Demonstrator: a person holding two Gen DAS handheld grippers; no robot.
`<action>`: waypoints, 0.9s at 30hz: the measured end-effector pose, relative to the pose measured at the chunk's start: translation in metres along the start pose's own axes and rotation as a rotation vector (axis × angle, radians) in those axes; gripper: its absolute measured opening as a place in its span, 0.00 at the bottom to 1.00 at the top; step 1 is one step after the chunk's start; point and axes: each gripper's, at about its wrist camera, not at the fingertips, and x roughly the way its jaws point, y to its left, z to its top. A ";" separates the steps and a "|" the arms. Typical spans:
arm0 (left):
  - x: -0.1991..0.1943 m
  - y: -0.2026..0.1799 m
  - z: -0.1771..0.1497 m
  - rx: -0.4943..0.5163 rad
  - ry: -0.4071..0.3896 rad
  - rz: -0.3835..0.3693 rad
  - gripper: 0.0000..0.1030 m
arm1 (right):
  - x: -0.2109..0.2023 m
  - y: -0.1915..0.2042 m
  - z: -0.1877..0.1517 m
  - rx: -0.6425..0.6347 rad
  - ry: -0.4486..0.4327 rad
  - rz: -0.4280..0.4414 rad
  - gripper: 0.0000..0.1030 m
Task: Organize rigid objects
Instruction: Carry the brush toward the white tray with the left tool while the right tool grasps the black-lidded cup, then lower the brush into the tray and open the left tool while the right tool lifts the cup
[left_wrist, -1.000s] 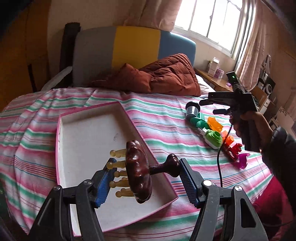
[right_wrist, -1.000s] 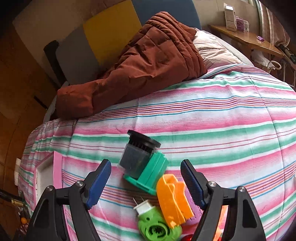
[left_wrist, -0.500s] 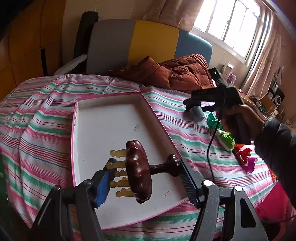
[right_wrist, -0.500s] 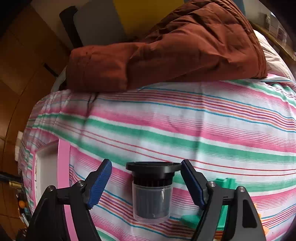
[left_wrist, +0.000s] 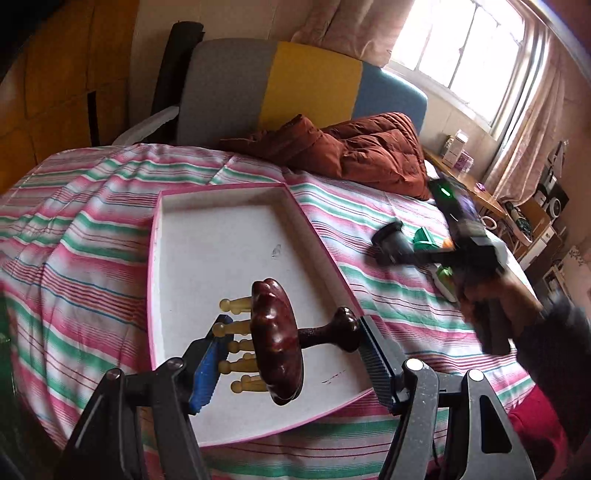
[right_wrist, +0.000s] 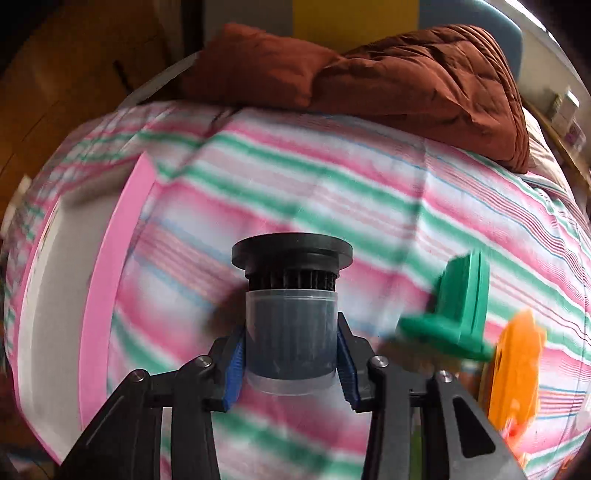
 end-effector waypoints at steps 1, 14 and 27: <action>0.000 0.002 0.000 -0.007 0.002 0.000 0.66 | -0.005 0.005 -0.011 -0.016 0.007 0.014 0.41; 0.030 0.046 0.048 -0.098 0.022 0.067 0.66 | -0.034 0.010 -0.078 -0.061 -0.052 0.047 0.41; 0.120 0.083 0.103 -0.100 0.095 0.127 0.67 | -0.031 0.015 -0.077 -0.066 -0.078 0.042 0.41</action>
